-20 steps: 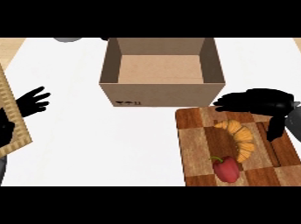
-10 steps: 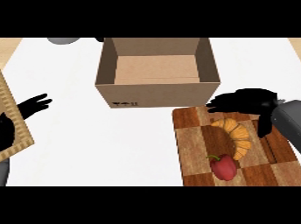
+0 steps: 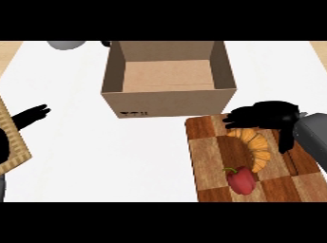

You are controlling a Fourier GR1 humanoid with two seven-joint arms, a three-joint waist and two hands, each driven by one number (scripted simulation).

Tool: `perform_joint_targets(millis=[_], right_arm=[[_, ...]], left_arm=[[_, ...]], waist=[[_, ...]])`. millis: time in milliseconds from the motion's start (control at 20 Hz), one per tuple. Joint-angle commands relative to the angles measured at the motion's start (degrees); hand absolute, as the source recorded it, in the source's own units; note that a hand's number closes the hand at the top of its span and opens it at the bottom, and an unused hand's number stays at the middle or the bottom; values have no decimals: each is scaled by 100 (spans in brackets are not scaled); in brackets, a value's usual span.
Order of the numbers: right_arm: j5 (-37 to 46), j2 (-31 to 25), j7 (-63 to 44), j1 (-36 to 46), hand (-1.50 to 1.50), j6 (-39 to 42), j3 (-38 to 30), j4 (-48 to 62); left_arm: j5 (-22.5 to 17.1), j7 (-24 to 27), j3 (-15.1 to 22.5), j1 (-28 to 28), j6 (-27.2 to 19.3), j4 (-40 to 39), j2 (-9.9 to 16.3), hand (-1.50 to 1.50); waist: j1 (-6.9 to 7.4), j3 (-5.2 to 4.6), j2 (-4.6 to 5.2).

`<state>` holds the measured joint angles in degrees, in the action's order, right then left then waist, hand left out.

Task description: Pick the croissant from the cutting board and place it in the cardboard box

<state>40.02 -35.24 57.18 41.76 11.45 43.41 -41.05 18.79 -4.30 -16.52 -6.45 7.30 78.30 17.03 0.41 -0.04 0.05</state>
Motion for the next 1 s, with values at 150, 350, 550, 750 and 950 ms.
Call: perform_joint_targets(millis=[150, 350, 550, 750, 950], right_arm=[[-265, -139, 643, -15, -150, 744, -39, -610], [-60, -519, 640, -449, -150, 417, 101, -888], [244, -210, -173, -312, -150, 525, 173, -862], [463, -103, -586, -563, -150, 577, 164, -1126], [643, 331, -586, -623, 150, 214, -167, -564]], left_arm=[[318, -194, -95, -74, -540, 346, -439, 0], [342, 325, -417, 212, -254, 193, -330, 0], [843, -22, -172, -112, -625, 331, -858, 0], [612, 7, -680, -230, -147, 231, -462, 0], [670, 334, -737, -144, -37, 55, -536, 0]], waist=[[-37, 2, -26], [-33, 1, -15], [-7, 3, 0], [-27, 1, -13], [11, 4, 6]])
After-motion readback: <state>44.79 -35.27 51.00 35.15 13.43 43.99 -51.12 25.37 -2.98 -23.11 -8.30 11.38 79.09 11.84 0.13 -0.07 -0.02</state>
